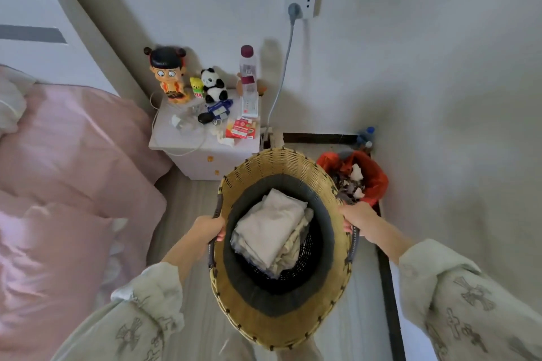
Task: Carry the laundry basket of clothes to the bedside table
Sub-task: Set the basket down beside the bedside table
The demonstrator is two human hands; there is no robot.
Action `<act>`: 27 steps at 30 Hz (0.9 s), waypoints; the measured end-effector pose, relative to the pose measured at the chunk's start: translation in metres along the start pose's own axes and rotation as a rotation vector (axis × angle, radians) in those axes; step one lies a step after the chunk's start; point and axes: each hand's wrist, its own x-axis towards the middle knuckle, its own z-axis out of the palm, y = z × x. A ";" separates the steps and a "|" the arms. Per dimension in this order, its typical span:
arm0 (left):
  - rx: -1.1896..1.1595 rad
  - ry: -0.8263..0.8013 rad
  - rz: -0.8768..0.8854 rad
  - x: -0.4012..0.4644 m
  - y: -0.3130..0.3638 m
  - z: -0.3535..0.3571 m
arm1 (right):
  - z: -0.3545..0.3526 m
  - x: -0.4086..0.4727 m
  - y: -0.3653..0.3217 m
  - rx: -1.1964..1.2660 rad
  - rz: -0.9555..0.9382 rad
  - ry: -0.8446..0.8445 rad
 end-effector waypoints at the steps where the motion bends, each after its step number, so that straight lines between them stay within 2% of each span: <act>1: 0.007 0.001 -0.031 0.017 0.001 0.009 | 0.003 0.019 -0.001 -0.006 0.038 -0.015; 6: 0.045 0.027 -0.208 0.091 0.011 0.034 | 0.020 0.098 -0.003 -0.030 0.176 -0.062; 13: 0.132 0.008 -0.249 0.170 0.032 0.053 | 0.042 0.179 -0.013 0.004 0.235 -0.095; 19: 0.269 -0.078 -0.264 0.201 0.020 0.060 | 0.064 0.208 -0.004 -0.056 0.244 -0.069; 24: 0.296 -0.128 -0.260 0.210 0.033 0.061 | 0.056 0.220 -0.025 -0.040 0.270 -0.124; 27: 0.366 -0.194 -0.231 0.202 0.038 0.057 | 0.053 0.210 -0.030 -0.179 0.238 -0.163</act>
